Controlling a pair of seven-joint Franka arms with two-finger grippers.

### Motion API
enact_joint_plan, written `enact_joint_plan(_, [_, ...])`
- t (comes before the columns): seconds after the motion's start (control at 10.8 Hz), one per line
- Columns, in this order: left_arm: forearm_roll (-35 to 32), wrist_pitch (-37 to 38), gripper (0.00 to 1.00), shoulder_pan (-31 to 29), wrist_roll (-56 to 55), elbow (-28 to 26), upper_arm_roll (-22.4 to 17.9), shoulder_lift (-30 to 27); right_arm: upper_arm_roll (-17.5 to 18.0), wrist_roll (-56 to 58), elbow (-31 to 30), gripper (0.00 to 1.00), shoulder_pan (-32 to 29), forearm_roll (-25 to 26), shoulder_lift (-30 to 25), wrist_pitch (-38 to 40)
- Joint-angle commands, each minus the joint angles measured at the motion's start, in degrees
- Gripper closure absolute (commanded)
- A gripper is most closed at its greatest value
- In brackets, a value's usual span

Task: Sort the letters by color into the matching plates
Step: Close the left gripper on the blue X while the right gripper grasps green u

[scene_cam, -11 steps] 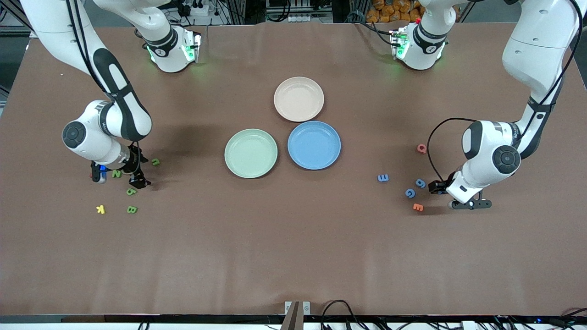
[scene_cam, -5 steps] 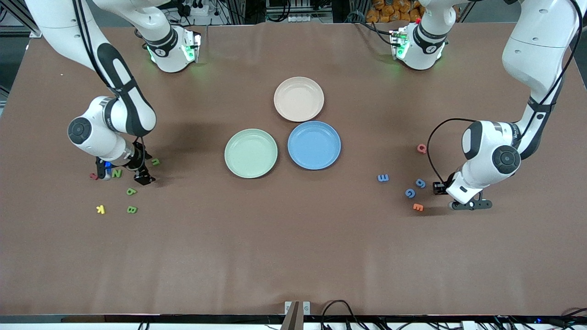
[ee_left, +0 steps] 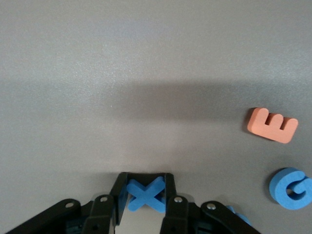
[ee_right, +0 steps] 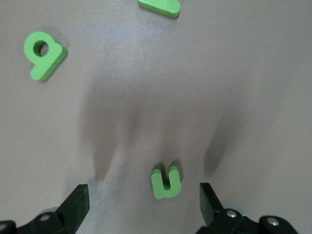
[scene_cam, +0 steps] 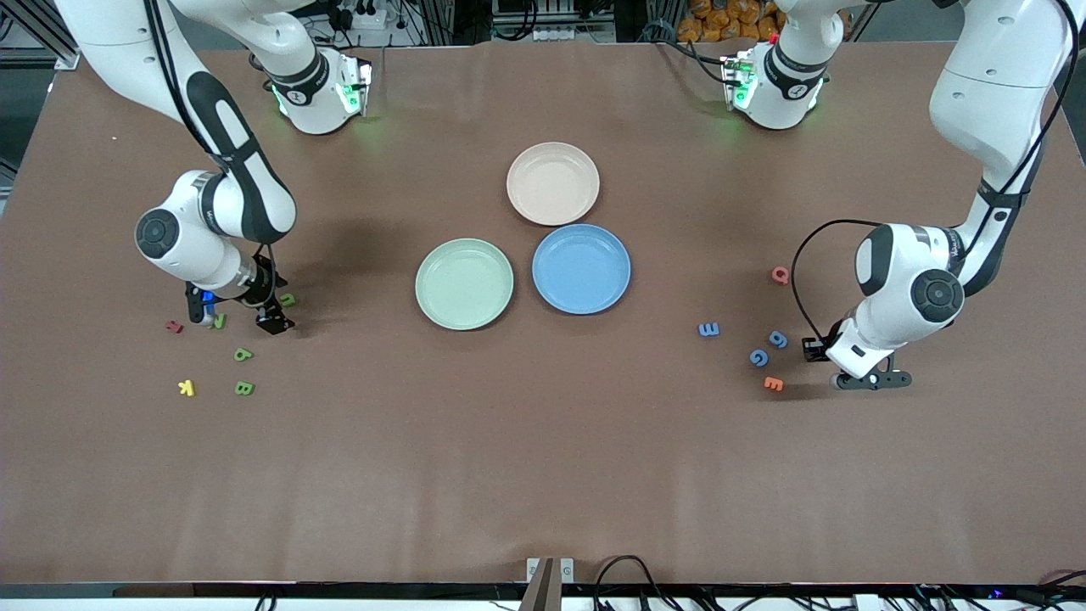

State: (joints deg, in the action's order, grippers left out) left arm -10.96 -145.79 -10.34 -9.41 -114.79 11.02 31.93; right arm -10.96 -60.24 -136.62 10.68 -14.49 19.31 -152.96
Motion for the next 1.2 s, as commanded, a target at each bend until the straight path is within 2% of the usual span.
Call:
enact_joint_plan(0.0, [-2.13,0.42,1.0,0.23,-1.67,1.14,-0.3,-0.82,-0.55,-0.4,-3.21,0.0,0.83,-0.8,-2.34,-1.9])
enact_joint_plan(0.28, [-2.31,9.26,1.0,0.67,-1.93,5.96,0.58,-2.05,-0.55,-0.4,-3.21,0.0,0.83,-0.71,-2.17,-1.81])
enact_joint_plan(0.55, [-2.22,12.46,1.0,2.08,-2.54,7.82,0.85,-2.75,-0.55,0.21,-3.21,0.16,0.83,-0.63,-1.9,-1.99])
enact_joint_plan(0.92, [-2.22,14.48,1.0,6.28,-8.95,8.44,2.87,-3.63,-0.55,1.87,-3.21,0.24,0.83,-0.63,-1.2,-3.3])
enact_joint_plan(1.11, [-1.78,14.48,1.0,7.87,-9.14,8.53,3.48,-3.72,-0.55,3.02,-3.21,0.36,0.75,-0.63,-0.76,-3.74])
